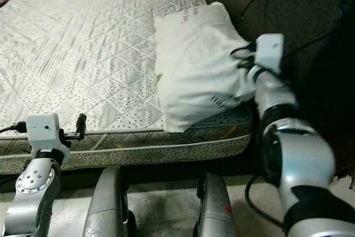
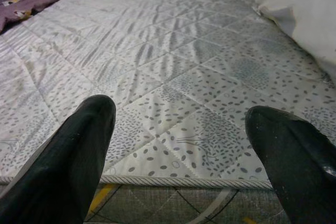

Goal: Clean up the room

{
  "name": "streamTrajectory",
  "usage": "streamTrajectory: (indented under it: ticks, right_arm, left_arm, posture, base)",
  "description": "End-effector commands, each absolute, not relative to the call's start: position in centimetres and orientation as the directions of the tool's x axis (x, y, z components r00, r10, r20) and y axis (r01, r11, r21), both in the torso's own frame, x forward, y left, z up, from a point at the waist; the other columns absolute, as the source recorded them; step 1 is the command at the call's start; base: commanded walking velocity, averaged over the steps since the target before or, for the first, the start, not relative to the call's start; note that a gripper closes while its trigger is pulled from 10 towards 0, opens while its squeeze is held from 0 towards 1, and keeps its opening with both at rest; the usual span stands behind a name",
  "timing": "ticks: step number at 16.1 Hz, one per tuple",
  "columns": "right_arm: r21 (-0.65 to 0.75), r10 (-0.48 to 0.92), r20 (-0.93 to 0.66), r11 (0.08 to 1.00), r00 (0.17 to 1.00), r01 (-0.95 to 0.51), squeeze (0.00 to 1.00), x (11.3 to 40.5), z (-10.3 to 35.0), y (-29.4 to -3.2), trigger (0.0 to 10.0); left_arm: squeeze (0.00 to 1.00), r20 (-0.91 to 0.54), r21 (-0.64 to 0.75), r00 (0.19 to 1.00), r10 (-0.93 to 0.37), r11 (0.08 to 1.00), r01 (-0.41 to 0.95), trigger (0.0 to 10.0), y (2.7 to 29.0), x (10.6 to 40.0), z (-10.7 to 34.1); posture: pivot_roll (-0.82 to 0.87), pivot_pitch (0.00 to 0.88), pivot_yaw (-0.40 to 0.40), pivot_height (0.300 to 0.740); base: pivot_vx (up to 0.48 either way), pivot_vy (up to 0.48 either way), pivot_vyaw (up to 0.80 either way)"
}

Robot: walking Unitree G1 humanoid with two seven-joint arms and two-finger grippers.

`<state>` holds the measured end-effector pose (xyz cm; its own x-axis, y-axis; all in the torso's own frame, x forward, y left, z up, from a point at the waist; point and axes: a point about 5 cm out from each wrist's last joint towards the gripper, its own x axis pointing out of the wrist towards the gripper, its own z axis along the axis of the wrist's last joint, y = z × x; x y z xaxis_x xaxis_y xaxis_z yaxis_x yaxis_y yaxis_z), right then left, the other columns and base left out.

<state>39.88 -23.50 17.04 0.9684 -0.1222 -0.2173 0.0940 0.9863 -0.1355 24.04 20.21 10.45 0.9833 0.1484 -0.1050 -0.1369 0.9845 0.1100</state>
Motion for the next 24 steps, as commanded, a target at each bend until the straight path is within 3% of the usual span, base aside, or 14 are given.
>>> streamTrajectory:
  ticks: [1,5,9,17,19,21,24]
  right_arm:
    - [-0.169,-0.094,-0.2,0.984,0.975,0.06,1.0,40.1,17.2,-22.6,10.0]
    - [-0.191,-0.098,-0.232,0.98,0.968,0.053,1.0,39.9,15.9,-21.7,10.0]
    - [-0.17,-0.229,-0.209,0.966,0.951,0.196,1.0,39.4,15.5,-23.1,10.0]
    - [-0.036,-0.271,-0.394,0.959,0.878,0.28,1.0,35.7,8.0,-22.9,10.0]
    - [-0.014,-0.295,-0.346,0.951,0.89,0.31,1.0,36.2,9.2,-23.3,10.0]
    - [0.009,-0.309,-0.145,0.949,0.94,0.314,1.0,37.3,12.6,-23.2,10.0]
    - [0.035,-0.241,-0.051,0.97,0.969,0.242,1.0,37.2,13.4,-21.2,10.0]
  left_arm:
    - [0.0,-0.094,0.122,0.983,0.155,0.982,-0.144,10.0,20.3,24.1,10.7]
    - [0.0,-0.091,0.125,0.983,0.156,0.982,-0.144,10.0,20.3,24.3,10.8]
    - [0.0,-0.09,0.122,0.982,0.164,0.981,-0.152,10.0,20.2,24.4,10.7]
    - [0.0,-0.068,0.092,0.987,0.147,0.986,-0.141,10.0,19.6,26.2,10.8]
    - [0.0,-0.055,0.089,0.988,0.145,0.986,-0.14,10.0,19.5,27.0,10.9]
    - [0.0,-0.032,0.082,0.987,0.16,0.984,-0.157,10.0,19.5,27.9,11.0]
    - [0.0,0.01,0.062,0.983,0.186,0.981,-0.186,10.0,19.6,28.4,11.5]
  posture:
    - [0.03,0.0,0.012,0.549]
    - [0.03,0.0,0.014,0.549]
    - [0.02,0.0,0.008,0.549]
    - [-0.04,0.0,0.008,0.549]
    - [-0.05,0.0,0.008,0.549]
    - [-0.06,0.0,0.0,0.549]
    - [-0.07,0.0,-0.01,0.549]
  base:
    - [0.0,0.0,0.0]
    - [0.0,0.0,0.0]
    - [0.0,0.0,0.0]
    - [0.0,0.0,0.0]
    - [0.0,0.0,0.0]
    - [0.0,0.0,0.0]
    - [0.0,0.0,0.0]
